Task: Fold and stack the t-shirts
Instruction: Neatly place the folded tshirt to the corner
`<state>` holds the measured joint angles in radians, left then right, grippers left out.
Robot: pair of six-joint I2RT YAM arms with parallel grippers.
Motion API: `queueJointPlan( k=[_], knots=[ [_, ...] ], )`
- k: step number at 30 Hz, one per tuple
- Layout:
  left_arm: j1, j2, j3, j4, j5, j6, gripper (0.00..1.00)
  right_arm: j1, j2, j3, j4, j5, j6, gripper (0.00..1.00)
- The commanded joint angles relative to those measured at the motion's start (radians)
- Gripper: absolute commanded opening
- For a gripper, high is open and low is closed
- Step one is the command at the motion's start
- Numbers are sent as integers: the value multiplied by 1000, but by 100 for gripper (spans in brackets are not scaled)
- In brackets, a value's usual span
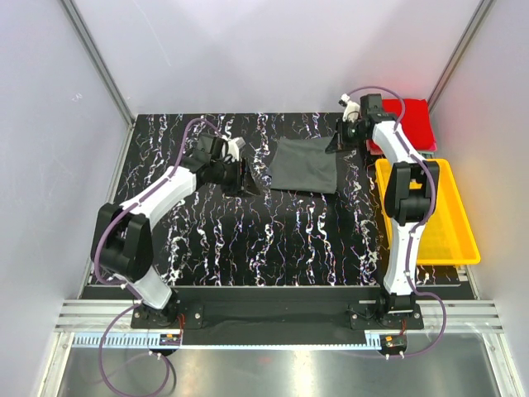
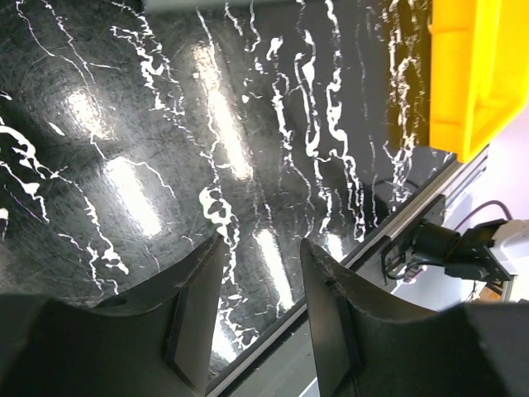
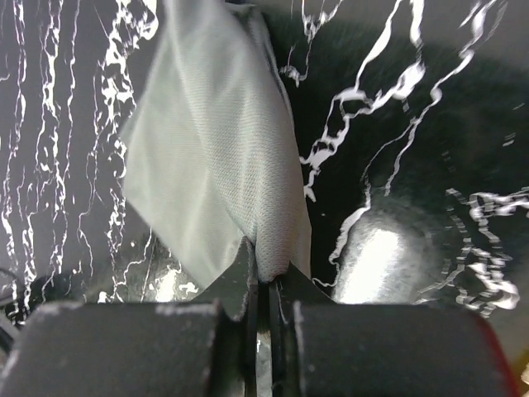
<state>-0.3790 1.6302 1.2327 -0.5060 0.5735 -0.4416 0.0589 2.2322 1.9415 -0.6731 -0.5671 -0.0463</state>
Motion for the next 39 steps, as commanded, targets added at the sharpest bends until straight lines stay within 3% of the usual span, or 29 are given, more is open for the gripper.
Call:
queueJointPlan(
  k=[1, 7, 21, 29, 32, 39],
  knots=[
    [2, 22, 1, 20, 46, 38, 47, -1, -49, 103, -69, 59, -52, 0],
    [2, 22, -24, 20, 58, 41, 47, -21, -33, 165, -92, 128, -87, 0],
    [2, 28, -15, 29, 112, 41, 46, -117, 38, 494, -335, 309, -247, 0],
    [2, 8, -27, 50, 141, 32, 46, -174, 35, 605, -348, 329, -303, 0],
    [2, 5, -27, 47, 146, 34, 46, -188, 75, 723, -416, 364, -340, 0],
    [0, -1, -41, 66, 176, 23, 46, -251, 72, 688, -336, 403, -385, 0]
  ],
)
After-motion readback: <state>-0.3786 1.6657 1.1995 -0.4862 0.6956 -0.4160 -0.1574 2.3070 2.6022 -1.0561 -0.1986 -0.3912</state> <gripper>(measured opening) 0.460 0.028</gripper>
